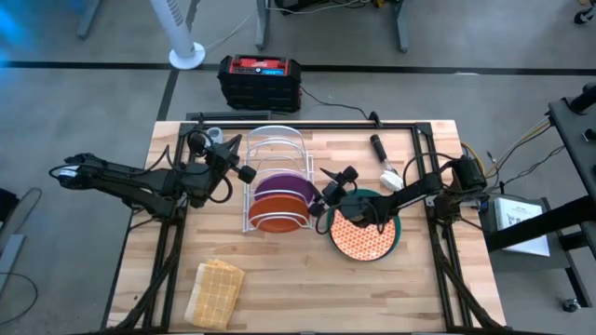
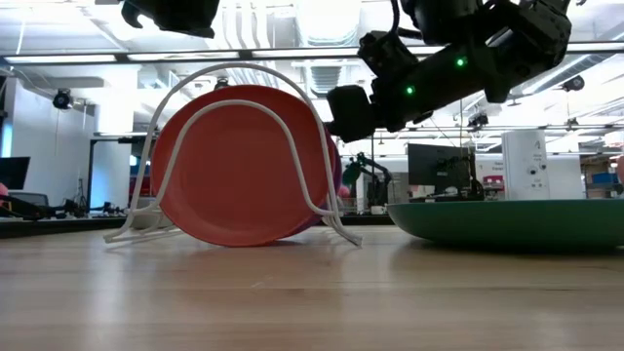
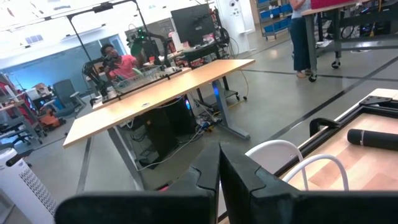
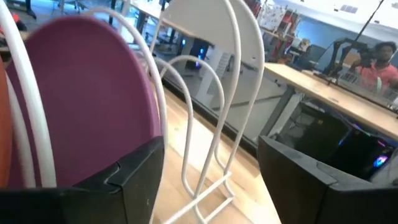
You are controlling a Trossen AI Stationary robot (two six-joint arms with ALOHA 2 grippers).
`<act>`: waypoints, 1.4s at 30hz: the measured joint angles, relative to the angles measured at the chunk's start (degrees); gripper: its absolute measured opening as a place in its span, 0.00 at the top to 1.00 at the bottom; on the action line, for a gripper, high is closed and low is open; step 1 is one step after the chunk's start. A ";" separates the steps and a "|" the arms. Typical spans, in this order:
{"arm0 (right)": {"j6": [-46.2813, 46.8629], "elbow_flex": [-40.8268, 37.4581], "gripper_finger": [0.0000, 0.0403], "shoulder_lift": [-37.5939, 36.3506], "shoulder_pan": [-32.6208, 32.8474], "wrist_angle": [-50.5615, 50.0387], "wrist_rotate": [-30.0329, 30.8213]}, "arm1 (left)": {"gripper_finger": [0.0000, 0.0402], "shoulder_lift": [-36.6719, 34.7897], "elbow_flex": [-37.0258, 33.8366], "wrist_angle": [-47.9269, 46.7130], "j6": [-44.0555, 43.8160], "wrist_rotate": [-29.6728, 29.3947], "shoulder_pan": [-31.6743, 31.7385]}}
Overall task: Sort dishes
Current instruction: Put the purple plate into the dish rack
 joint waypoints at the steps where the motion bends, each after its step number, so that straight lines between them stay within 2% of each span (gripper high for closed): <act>1: 0.09 0.00 0.39 0.00 0.00 -0.58 0.68 | 1.00 -0.02 0.00 -0.01 0.00 0.00 -0.01; 5: -1.58 -0.04 0.42 -0.40 0.11 -0.63 3.70 | 1.00 0.00 0.00 0.00 0.00 0.00 -0.02; 10: -1.30 -0.06 0.45 -1.52 0.13 -3.02 3.81 | 1.00 -0.01 0.00 -0.03 0.00 0.00 -0.02; 13: 2.41 -0.13 0.49 -2.08 0.13 -6.94 2.91 | 1.00 0.00 0.00 -0.03 0.01 0.00 -0.02; 18: 6.95 -0.30 0.65 -2.21 0.15 -9.57 -2.92 | 1.00 -0.01 0.00 -0.07 0.02 0.00 -0.02; 23: 6.32 -0.37 0.86 -2.21 0.15 -9.58 -6.46 | 1.00 0.00 0.00 -0.07 0.02 0.00 -0.02; 27: 5.66 -0.39 0.97 -2.21 0.15 -9.56 -8.41 | 1.00 -0.02 0.00 -0.07 0.02 0.00 -0.01; 38: 5.47 -0.39 1.00 -2.19 -0.18 -9.58 -8.55 | 1.00 -0.02 0.00 -0.07 0.02 0.00 -0.02; 42: 5.51 -0.39 1.00 -2.19 -0.66 -9.73 -10.64 | 1.00 0.00 0.00 -0.07 0.02 0.00 -0.02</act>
